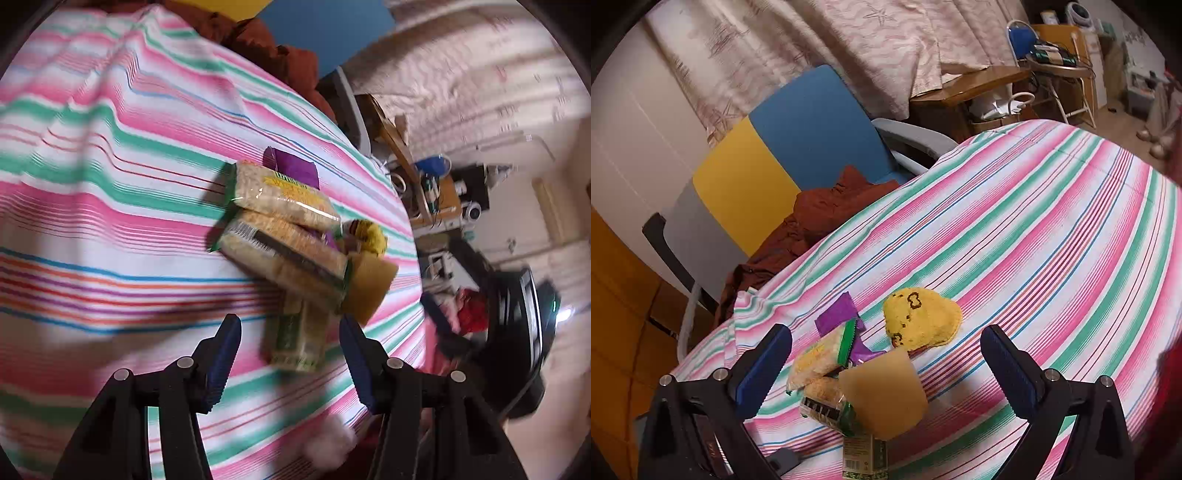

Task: Organize objects
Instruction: 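Grasp the clear snack bar with green end using the left tool and lift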

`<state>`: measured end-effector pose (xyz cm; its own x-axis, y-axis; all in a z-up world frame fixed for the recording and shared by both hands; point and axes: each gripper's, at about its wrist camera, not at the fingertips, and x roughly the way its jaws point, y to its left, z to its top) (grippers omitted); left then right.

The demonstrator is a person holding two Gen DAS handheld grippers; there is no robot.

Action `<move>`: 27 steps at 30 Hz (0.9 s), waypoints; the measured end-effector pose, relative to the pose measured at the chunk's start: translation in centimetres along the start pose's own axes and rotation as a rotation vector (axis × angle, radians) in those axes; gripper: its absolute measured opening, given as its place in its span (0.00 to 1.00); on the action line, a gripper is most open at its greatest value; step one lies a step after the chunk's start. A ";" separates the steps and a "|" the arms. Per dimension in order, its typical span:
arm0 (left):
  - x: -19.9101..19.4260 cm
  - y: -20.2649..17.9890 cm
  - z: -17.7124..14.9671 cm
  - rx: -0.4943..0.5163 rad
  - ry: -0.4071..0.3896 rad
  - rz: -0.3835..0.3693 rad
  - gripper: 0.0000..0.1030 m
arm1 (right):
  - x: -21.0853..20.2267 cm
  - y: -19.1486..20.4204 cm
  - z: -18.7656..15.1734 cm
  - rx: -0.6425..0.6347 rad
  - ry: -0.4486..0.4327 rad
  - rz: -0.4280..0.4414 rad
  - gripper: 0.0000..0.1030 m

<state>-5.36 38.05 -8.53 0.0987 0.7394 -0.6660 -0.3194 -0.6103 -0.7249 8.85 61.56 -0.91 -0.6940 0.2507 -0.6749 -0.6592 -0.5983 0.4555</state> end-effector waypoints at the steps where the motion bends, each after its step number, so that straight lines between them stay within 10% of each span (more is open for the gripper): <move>1: 0.4 0.0 0.3 -0.018 -0.004 -0.003 0.54 | 0.0 -0.2 0.1 0.011 -0.001 0.004 1.00; 22: 5.2 1.9 3.6 -0.268 -0.028 -0.099 0.64 | 1.3 -0.3 -0.1 0.023 0.054 0.007 1.00; 27: 5.5 2.6 4.7 -0.303 -0.043 -0.066 0.29 | 1.7 -0.1 -0.2 -0.001 0.061 -0.018 1.00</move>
<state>-10.03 41.88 -13.26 0.0675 0.7875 -0.6126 -0.0173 -0.6130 -0.7899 7.80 61.89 -2.19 -0.6633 0.2149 -0.7169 -0.6710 -0.5951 0.4424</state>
